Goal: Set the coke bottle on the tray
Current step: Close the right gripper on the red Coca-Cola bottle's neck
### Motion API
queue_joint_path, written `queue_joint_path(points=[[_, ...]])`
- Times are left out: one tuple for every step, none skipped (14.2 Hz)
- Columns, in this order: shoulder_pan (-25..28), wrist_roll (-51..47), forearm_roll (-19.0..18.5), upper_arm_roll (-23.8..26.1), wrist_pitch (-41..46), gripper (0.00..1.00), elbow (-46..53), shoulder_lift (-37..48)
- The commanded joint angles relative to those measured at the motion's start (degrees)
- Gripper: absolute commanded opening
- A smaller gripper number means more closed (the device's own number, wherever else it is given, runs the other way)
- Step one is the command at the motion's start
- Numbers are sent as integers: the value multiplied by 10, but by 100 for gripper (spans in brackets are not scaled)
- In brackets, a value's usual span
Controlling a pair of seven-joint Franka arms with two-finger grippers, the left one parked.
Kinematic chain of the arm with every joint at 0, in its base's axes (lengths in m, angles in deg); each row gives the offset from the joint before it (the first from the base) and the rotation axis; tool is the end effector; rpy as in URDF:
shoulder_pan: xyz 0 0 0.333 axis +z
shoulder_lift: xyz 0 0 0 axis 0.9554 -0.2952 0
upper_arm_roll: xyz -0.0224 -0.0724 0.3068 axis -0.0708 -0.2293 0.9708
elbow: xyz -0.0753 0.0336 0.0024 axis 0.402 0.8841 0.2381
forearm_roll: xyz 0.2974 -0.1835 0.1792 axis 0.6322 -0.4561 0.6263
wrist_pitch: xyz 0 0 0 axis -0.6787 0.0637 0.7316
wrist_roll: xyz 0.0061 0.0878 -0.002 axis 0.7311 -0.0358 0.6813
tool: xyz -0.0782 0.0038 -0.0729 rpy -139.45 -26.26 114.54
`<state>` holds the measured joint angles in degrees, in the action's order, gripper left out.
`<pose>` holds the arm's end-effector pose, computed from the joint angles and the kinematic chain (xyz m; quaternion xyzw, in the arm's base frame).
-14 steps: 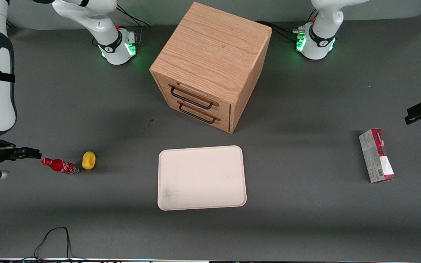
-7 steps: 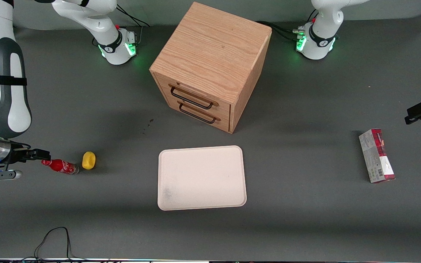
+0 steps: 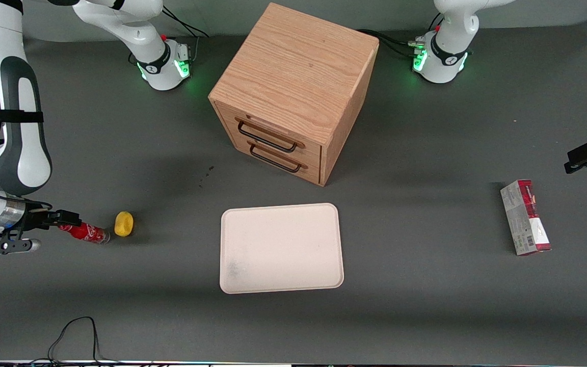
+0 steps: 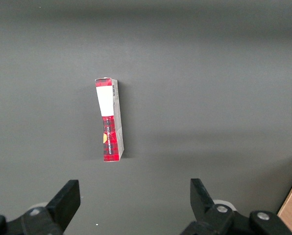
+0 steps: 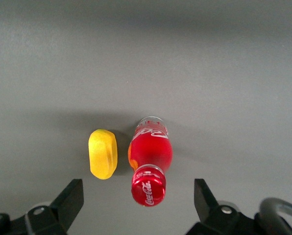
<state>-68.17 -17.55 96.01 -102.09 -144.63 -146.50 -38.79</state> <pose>0.6406 -0.1368 0.3437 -0.9992 -0.0354 0.0208 0.0001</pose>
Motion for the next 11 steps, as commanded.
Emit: queue_joint_path(points=[[1,34,15,-3,-23,99,-15,0],[1,34,15,-3,-33,99,-20,-2],[1,34,15,-3,-40,99,-21,-5],[1,35,15,-3,-42,99,-21,-7],[1,35,14,-3,-43,99,-21,-8],[1,35,14,-3,-44,99,-21,-9],[1,35,14,-3,-44,98,-21,-9],[1,35,14,-3,-44,96,-20,-10],[0,35,14,-3,-44,87,-21,-10],[0,35,14,-4,-44,65,-21,-10],[0,35,13,-5,-44,36,-21,-9]])
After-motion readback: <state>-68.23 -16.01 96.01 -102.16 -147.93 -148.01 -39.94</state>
